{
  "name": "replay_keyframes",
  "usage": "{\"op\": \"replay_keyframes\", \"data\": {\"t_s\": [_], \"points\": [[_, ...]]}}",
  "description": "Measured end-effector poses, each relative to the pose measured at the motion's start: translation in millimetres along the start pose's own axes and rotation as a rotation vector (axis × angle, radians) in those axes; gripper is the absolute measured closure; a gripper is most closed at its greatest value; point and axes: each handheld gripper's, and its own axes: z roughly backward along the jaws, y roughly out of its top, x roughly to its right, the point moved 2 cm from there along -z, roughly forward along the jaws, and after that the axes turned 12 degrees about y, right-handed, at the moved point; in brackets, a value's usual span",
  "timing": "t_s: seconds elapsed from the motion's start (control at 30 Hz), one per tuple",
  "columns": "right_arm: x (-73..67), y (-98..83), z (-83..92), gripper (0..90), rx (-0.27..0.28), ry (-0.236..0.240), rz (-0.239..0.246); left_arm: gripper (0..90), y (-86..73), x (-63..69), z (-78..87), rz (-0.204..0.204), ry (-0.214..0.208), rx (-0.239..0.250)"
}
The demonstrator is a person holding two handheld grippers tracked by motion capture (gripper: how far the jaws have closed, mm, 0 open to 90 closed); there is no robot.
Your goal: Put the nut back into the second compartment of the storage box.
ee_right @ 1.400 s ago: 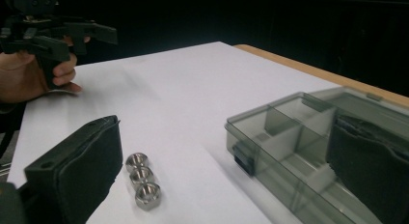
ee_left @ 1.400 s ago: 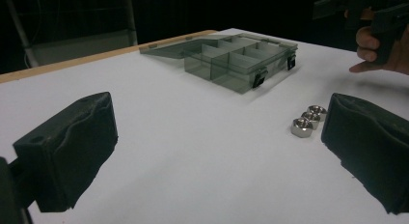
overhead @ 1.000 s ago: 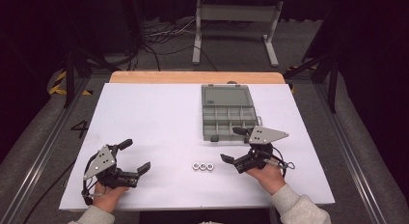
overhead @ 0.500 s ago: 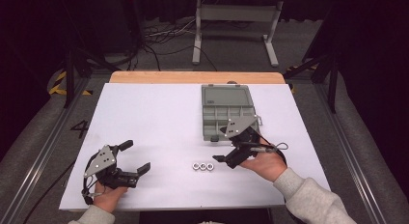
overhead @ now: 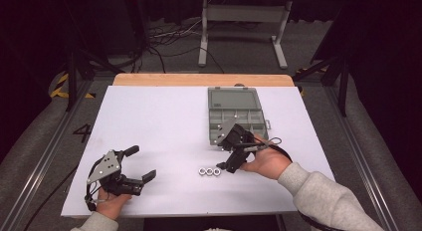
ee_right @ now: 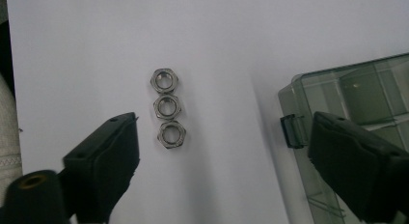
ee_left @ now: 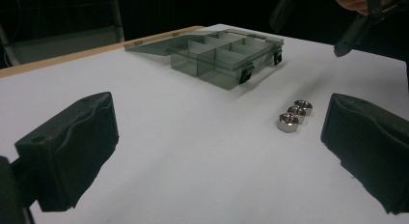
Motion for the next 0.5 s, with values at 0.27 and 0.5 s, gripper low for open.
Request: {"op": "replay_keyframes", "data": {"t_s": [0.27, 0.5], "points": [[-4.3, 0.4, -21.8, 22.9, -0.066, 0.032, 0.021, 0.4, 0.0, -0.6, 0.9, 0.005, -0.011, 0.008], [-7.2, -1.8, -40.6, 31.4, -0.132, 0.068, 0.022, 0.4, 0.1, -0.7, 0.9, 0.002, -0.01, 0.003]]}}
